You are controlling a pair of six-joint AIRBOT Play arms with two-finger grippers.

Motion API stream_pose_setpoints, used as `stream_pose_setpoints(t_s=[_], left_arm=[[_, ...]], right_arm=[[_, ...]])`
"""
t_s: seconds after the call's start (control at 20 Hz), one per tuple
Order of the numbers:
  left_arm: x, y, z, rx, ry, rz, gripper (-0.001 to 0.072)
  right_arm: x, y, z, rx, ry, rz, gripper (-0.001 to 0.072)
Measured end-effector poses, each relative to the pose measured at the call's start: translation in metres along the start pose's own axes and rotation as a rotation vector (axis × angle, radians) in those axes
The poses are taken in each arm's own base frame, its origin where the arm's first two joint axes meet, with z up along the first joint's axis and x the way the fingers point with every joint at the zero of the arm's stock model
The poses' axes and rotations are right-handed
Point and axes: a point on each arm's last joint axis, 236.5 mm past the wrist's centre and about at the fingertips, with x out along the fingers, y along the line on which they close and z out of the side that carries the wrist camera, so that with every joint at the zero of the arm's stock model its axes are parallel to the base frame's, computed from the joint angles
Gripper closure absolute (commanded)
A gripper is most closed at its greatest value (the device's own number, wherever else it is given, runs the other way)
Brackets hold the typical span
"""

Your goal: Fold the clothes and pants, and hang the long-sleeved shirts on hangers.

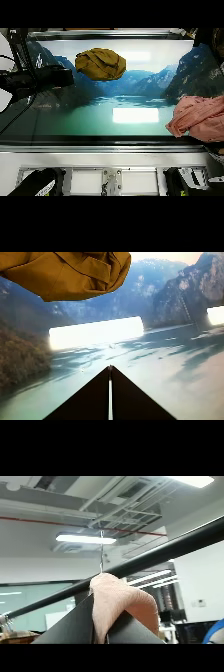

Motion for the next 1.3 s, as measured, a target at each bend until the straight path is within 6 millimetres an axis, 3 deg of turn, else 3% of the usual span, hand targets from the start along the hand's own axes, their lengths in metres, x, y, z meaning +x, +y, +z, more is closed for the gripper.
stream_pose_setpoints(t_s=[0.55,0.8,0.95,1.3], left_arm=[[0.0,0.0,0.0,0.004,0.0,0.0,0.0699],[0.0,0.0,0.0,0.004,0.0,0.0,0.0699],[0.0,0.0,0.0,0.003,0.0,0.0,0.0699],[0.0,0.0,0.0,0.003,0.0,0.0,0.0699]], right_arm=[[0.023,-0.03,0.008,-0.076,0.0,-0.091,0.0708],[0.028,-0.046,-0.004,-0.08,0.026,-0.133,0.0708],[0.032,-0.04,-0.022,-0.11,0.07,-0.117,0.0708],[0.037,0.004,-0.065,-0.152,0.2,-0.009,0.0702]])
